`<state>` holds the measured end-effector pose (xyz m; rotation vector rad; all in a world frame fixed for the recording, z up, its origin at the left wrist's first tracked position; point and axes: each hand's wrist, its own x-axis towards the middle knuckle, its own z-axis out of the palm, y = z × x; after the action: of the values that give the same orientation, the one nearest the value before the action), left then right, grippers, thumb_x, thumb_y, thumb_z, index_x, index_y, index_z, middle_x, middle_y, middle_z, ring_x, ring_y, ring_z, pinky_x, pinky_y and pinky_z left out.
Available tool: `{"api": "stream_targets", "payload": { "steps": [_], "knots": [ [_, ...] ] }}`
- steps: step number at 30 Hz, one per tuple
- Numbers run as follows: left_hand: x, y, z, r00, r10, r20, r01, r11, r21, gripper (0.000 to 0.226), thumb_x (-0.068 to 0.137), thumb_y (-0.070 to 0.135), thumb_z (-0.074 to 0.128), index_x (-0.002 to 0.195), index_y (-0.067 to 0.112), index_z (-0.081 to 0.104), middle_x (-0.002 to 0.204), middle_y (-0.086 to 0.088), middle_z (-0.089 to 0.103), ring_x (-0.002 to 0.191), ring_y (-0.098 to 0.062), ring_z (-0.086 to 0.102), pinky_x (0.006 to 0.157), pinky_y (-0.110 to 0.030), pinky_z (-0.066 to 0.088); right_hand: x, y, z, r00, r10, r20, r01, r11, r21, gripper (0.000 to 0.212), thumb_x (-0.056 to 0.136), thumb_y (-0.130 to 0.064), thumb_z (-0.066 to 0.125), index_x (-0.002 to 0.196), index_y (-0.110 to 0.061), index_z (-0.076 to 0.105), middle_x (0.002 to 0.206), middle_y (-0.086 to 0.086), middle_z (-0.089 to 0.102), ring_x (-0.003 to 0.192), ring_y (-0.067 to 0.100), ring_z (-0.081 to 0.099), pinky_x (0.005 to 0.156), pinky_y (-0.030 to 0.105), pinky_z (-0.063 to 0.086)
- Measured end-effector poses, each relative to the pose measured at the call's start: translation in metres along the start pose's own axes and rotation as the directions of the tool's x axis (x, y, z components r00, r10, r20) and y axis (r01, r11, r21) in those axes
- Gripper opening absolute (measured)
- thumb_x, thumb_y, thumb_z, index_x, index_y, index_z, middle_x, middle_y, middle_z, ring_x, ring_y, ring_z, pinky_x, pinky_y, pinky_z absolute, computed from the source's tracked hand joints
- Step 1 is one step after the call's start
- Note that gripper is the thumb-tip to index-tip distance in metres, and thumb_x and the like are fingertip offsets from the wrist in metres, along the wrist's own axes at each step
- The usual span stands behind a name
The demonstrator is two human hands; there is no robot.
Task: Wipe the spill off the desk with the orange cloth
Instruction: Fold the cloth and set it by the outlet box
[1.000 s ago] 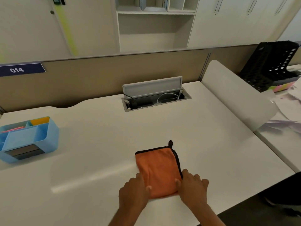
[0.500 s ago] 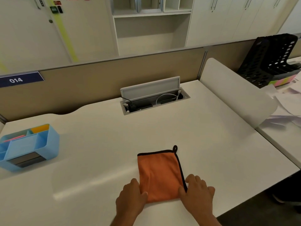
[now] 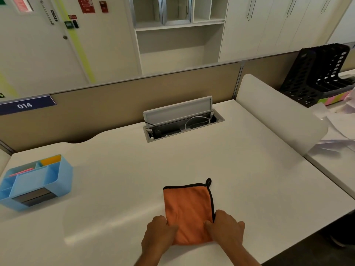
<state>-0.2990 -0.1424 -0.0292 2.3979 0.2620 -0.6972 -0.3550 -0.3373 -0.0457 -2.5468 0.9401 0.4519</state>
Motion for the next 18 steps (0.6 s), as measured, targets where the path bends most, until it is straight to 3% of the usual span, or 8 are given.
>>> {"api": "stream_targets", "payload": {
  "steps": [4, 7, 9, 12, 18],
  "knots": [
    [-0.001, 0.003, -0.004, 0.999, -0.004, 0.034, 0.01, 0.986, -0.166, 0.019, 0.078, 0.027, 0.07, 0.079, 0.017, 0.053, 0.079, 0.002, 0.063, 0.067, -0.013, 0.058, 0.06, -0.027, 0.044, 0.0, -0.008, -0.006, 1.0, -0.004, -0.012, 0.004, 0.999, 0.031, 0.023, 0.081, -0.048, 0.043, 0.089, -0.029, 0.054, 0.089, -0.011, 0.059, 0.085, 0.012, 0.059, 0.089, 0.039, 0.038],
    [0.002, 0.005, -0.011, 0.997, -0.031, 0.064, 0.045, 0.975, -0.219, 0.035, 0.078, 0.029, 0.077, 0.102, 0.019, 0.054, 0.096, 0.001, 0.065, 0.081, -0.015, 0.066, 0.059, -0.026, 0.049, 0.001, -0.012, -0.013, 0.999, -0.033, 0.002, 0.033, 0.982, 0.184, 0.014, 0.085, -0.041, 0.047, 0.082, -0.029, 0.044, 0.083, -0.013, 0.058, 0.076, 0.009, 0.055, 0.086, 0.036, 0.039],
    [0.004, 0.006, -0.016, 0.997, -0.03, 0.068, 0.046, 0.968, -0.247, 0.048, 0.075, 0.031, 0.08, 0.112, 0.023, 0.05, 0.098, -0.001, 0.066, 0.083, -0.019, 0.069, 0.059, -0.027, 0.053, 0.001, -0.015, -0.019, 0.998, -0.055, -0.02, 0.058, 0.956, 0.289, 0.016, 0.083, -0.036, 0.054, 0.078, -0.026, 0.042, 0.076, -0.012, 0.056, 0.067, 0.009, 0.052, 0.074, 0.031, 0.042],
    [0.006, 0.008, -0.023, 0.998, 0.028, 0.065, -0.007, 0.955, -0.297, 0.049, 0.07, 0.027, 0.079, 0.109, 0.028, 0.05, 0.083, -0.007, 0.072, 0.078, -0.026, 0.074, 0.066, -0.039, 0.062, 0.004, -0.024, -0.033, 0.994, -0.073, -0.081, 0.099, 0.915, 0.392, 0.02, 0.079, -0.03, 0.061, 0.075, -0.024, 0.042, 0.067, -0.009, 0.051, 0.057, 0.011, 0.046, 0.059, 0.028, 0.038],
    [-0.001, 0.033, -0.046, 0.992, 0.093, 0.082, -0.037, 0.849, -0.528, 0.029, 0.074, 0.015, 0.084, 0.1, 0.023, 0.075, 0.088, -0.013, 0.077, 0.072, -0.024, 0.071, 0.057, -0.027, 0.053, 0.016, -0.042, -0.074, 0.964, -0.146, -0.221, 0.242, 0.825, 0.51, 0.016, 0.078, -0.021, 0.067, 0.075, -0.022, 0.051, 0.066, -0.007, 0.056, 0.056, 0.012, 0.049, 0.054, 0.027, 0.039]
  ]
}}
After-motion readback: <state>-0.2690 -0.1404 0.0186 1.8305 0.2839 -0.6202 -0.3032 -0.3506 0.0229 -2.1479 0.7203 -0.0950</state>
